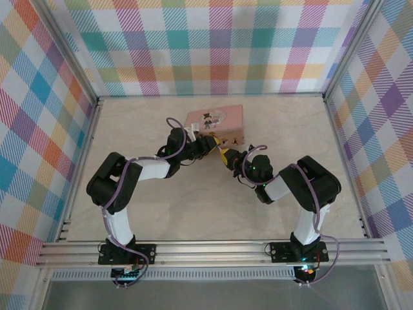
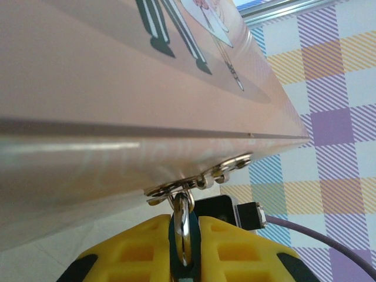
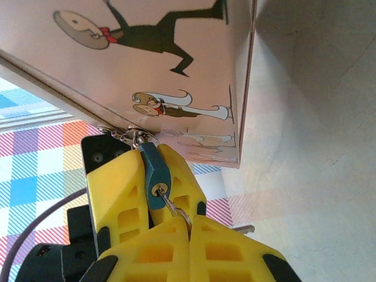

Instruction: Unlock a padlock with a key

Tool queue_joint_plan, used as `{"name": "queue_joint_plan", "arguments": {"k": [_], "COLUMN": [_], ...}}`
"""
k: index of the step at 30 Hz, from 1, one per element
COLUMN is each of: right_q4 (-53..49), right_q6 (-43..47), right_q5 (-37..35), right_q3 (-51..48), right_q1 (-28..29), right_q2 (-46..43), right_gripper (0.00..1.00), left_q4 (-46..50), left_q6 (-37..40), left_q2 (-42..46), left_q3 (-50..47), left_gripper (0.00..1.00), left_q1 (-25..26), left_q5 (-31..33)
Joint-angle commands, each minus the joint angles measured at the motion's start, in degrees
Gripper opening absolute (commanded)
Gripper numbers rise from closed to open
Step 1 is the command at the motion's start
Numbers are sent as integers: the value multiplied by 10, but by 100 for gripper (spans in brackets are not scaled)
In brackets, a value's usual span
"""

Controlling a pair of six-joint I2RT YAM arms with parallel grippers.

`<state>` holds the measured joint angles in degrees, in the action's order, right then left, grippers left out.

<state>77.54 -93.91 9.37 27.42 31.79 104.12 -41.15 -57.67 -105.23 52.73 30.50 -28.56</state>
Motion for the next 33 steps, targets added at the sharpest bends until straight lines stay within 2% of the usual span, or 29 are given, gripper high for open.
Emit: {"name": "queue_joint_plan", "arguments": {"k": [1, 3, 13, 17, 21, 24, 28, 29, 32, 33], "right_q4": [31, 30, 31, 22, -49, 28, 31, 24, -98, -106], "right_q6": [-15, 8, -8, 47, 98, 45, 4, 17, 84, 90], "right_q5": [-3, 11, 73, 69, 83, 80, 99, 102, 105, 104], "right_q3": [26, 31, 53, 48, 55, 57, 90, 97, 116, 121], "right_q1": [-8, -16, -27, -28, -27, -27, -21, -18, -14, -14], "right_q2": [-2, -10, 30, 2, -24, 11, 24, 18, -19, -22], "right_gripper": [0, 0, 0, 0, 0, 0, 0, 0, 0, 0], "left_q4": [-35, -32, -15, -11, -14, -13, -7, -4, -6, -6], "left_q6": [-11, -10, 4, 5, 2, 2, 7, 7, 8, 7], "left_q2": [31, 32, 37, 38, 36, 36, 35, 36, 34, 34], "left_q3": [-6, -6, -7, -8, -5, -5, -7, -7, -7, -5], "left_gripper": [13, 13, 12, 12, 12, 12, 10, 10, 9, 8], "left_q1": [24, 24, 24, 24, 23, 24, 25, 26, 31, 33], "left_q5": [-91, -94, -95, -92, -95, -98, -102, -102, -105, -107]}}
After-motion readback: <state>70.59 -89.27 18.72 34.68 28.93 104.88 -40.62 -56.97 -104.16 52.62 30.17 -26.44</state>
